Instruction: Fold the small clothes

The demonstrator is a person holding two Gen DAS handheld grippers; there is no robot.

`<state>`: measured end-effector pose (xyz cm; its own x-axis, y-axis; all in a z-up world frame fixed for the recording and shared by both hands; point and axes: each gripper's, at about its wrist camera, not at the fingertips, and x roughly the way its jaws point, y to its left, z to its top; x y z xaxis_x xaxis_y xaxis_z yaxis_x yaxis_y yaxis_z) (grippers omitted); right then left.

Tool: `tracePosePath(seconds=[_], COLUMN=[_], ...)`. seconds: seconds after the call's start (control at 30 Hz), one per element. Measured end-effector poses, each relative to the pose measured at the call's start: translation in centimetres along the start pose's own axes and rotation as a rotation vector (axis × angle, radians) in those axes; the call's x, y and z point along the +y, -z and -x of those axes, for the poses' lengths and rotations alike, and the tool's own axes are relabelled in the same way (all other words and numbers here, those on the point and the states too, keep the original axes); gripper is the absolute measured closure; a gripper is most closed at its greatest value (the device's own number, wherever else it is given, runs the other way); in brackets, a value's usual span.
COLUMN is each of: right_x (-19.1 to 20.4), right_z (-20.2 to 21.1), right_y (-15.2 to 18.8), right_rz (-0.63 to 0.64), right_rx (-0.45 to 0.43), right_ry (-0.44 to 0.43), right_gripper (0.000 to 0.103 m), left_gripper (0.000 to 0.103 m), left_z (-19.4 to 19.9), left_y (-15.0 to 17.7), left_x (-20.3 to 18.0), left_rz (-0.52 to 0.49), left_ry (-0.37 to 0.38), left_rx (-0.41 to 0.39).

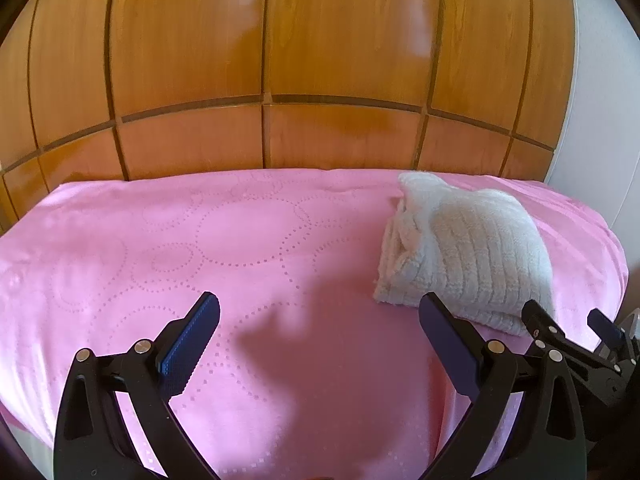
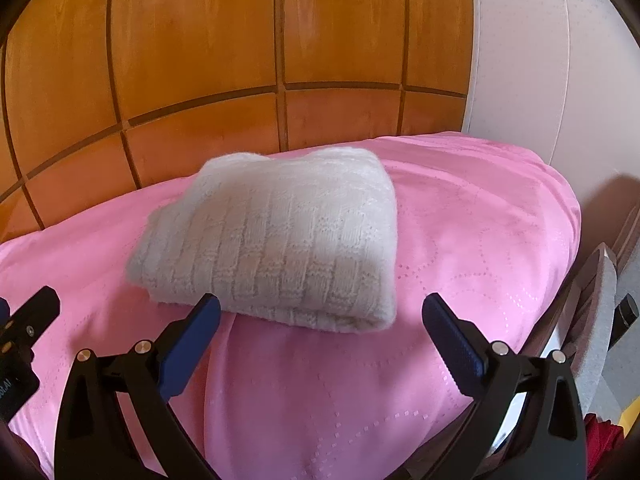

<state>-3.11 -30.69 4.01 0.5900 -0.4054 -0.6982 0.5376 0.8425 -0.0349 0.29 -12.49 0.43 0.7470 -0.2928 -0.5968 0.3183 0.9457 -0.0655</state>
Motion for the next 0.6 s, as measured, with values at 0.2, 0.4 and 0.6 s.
tracePosePath(seconds=[0.2, 0.4, 0.6], right_x=[0.2, 0.3, 0.2], right_z=[0.0, -0.3, -0.6], right_y=[0.1, 0.2, 0.2], right_rz=[0.009, 0.007, 0.009], right_rx=[-0.008, 0.004, 0.003], right_ry=[-0.006, -0.015, -0.018], right_gripper=[0.002, 0.002, 0.002], left_gripper=[0.004, 0.004, 0.004], left_z=[0.1, -0.5, -1.5], left_y=[0.0, 0.0, 0.4], left_x=[-0.2, -0.2, 0.2], left_rz=[-0.012, -0.003, 0.034], left_ry=[0.036, 0.041, 0.021], left_rx=[-0.027, -0.005, 0.040])
